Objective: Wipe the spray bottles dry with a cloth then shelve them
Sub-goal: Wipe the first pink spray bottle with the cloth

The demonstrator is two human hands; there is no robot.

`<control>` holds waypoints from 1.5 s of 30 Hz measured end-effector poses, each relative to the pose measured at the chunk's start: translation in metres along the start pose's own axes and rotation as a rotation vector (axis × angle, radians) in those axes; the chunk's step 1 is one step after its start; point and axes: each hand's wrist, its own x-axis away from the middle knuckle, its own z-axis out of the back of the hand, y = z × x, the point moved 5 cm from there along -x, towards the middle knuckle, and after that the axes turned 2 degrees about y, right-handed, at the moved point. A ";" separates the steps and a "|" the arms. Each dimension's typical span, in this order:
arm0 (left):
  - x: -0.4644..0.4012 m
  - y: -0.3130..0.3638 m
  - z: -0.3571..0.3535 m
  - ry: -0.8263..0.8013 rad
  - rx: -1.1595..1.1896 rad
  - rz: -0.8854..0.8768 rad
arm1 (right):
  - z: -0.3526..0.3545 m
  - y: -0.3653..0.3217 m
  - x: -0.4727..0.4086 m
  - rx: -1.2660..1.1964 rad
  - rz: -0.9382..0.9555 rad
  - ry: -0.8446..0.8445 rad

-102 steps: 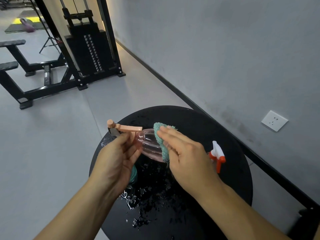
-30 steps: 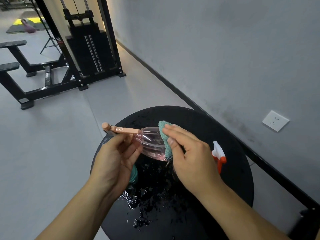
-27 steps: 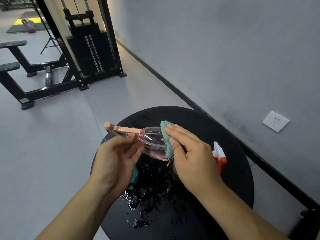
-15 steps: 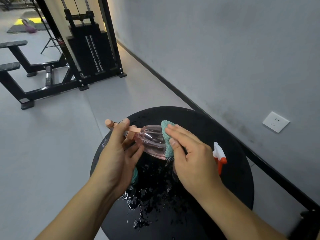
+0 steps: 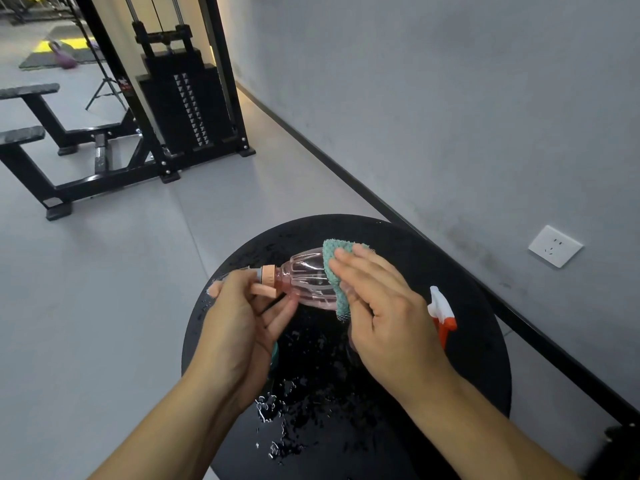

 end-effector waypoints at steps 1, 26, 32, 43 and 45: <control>0.000 -0.001 0.001 0.025 0.005 -0.012 | 0.000 0.001 0.000 -0.007 -0.003 -0.001; 0.000 -0.018 0.005 0.172 -0.109 -0.076 | -0.005 -0.001 -0.004 0.060 -0.037 -0.150; 0.000 -0.021 0.004 0.167 -0.113 -0.052 | -0.011 -0.007 -0.001 0.080 0.004 -0.213; -0.001 -0.017 0.006 0.152 -0.089 -0.072 | -0.010 -0.003 -0.003 0.040 -0.064 -0.197; -0.002 -0.014 0.007 0.157 -0.071 -0.074 | -0.004 0.004 -0.006 0.034 -0.108 -0.150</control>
